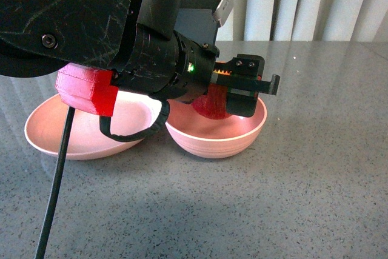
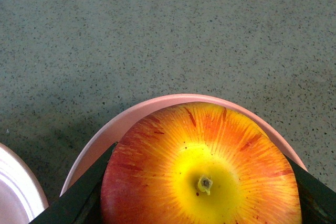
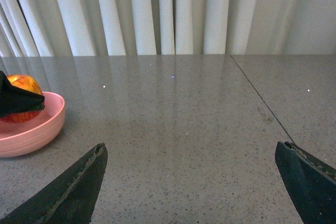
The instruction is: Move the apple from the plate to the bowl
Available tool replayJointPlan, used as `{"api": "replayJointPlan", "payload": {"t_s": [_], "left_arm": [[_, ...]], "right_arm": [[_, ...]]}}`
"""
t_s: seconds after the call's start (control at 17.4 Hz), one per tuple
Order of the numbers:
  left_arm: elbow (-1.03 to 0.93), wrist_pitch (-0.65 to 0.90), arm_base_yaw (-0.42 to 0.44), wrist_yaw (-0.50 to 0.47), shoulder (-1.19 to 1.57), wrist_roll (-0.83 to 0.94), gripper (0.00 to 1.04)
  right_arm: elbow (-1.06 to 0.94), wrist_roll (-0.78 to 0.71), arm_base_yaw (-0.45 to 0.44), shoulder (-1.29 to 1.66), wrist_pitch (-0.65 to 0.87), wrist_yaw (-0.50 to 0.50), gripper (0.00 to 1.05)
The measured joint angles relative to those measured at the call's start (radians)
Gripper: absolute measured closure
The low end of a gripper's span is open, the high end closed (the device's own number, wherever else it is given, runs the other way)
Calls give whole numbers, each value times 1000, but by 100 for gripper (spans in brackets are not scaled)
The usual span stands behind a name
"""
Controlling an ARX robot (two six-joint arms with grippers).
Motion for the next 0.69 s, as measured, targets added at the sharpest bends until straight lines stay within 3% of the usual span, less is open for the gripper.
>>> {"api": "replayJointPlan", "payload": {"t_s": [0.52,0.57,0.69], "left_arm": [[28,-7,10,18,42,-16,35],[28,-8,10,27,43,-21,32],[31,-7,10,35,43,-20,11]], "right_arm": [[0,0,0,0,0,0,7],[0,0,0,0,0,0,7],[0,0,0,0,0,0,7]]}}
